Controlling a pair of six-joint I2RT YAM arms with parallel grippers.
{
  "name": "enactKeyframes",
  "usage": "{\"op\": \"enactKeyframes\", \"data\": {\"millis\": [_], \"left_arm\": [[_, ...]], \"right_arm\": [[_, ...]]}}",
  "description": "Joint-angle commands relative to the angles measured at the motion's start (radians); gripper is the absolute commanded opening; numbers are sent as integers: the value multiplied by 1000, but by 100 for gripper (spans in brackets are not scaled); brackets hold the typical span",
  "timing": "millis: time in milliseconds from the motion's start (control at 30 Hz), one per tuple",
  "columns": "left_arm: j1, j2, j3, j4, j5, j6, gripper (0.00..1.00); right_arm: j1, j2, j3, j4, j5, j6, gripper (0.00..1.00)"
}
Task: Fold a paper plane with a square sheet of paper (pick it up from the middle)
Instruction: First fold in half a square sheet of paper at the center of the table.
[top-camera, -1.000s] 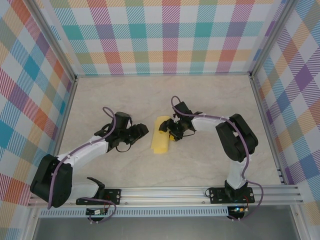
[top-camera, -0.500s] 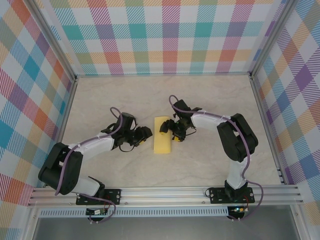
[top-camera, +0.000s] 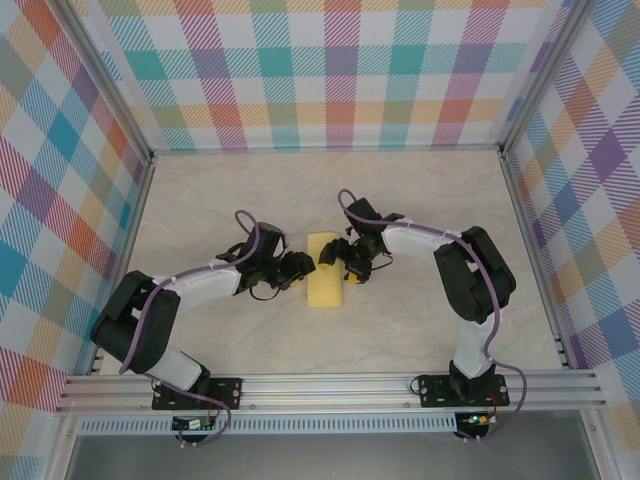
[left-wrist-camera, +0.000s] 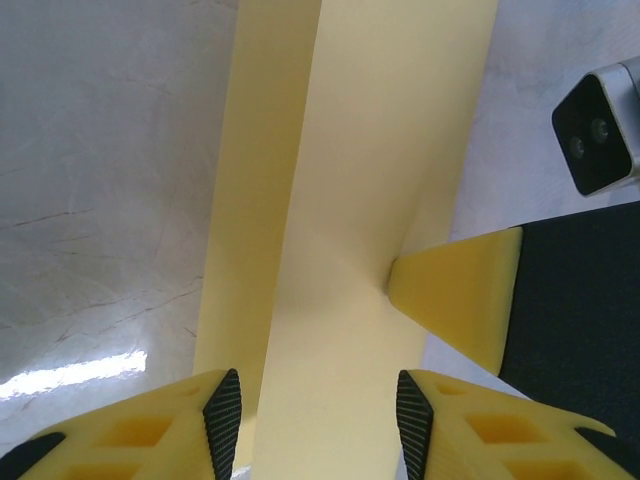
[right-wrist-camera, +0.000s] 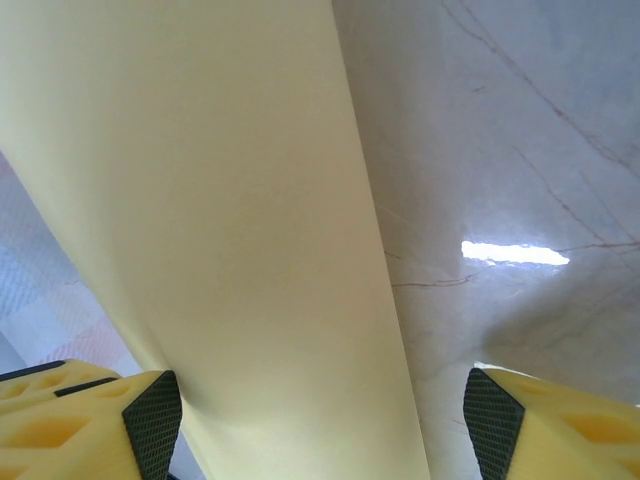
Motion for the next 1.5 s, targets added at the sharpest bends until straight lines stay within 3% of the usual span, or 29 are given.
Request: {"op": "enactKeyframes", "data": {"millis": [0, 267, 633, 833, 933, 1033, 1267, 1367, 1467], "left_arm": [[-11, 32, 26, 3, 9, 1, 48], [-12, 81, 30, 50, 46, -4, 44], [-12, 96, 33, 57, 34, 1, 17], [-11, 98, 29, 51, 28, 7, 11], [-11, 98, 26, 51, 28, 8, 9], [-12, 92, 20, 49, 23, 7, 9], [-12, 80, 17, 38, 12, 8, 10], [-12, 74, 15, 31, 16, 8, 14], [-12, 30, 13, -5, -9, 18, 25]], "right_arm": [[-8, 18, -15, 27, -24, 32, 78], [-19, 12, -30, 30, -26, 41, 78], [-44, -22, -34, 8, -49, 8, 79], [-78, -63, -35, -22, -83, -48, 80], [-83, -54, -25, -47, -83, -77, 76], [-83, -40, -18, -60, -82, -92, 67], [-82, 18, 10, -72, -123, -122, 56], [-80, 34, 10, -78, -118, -132, 55], [-80, 54, 24, -109, -93, -145, 54]]}}
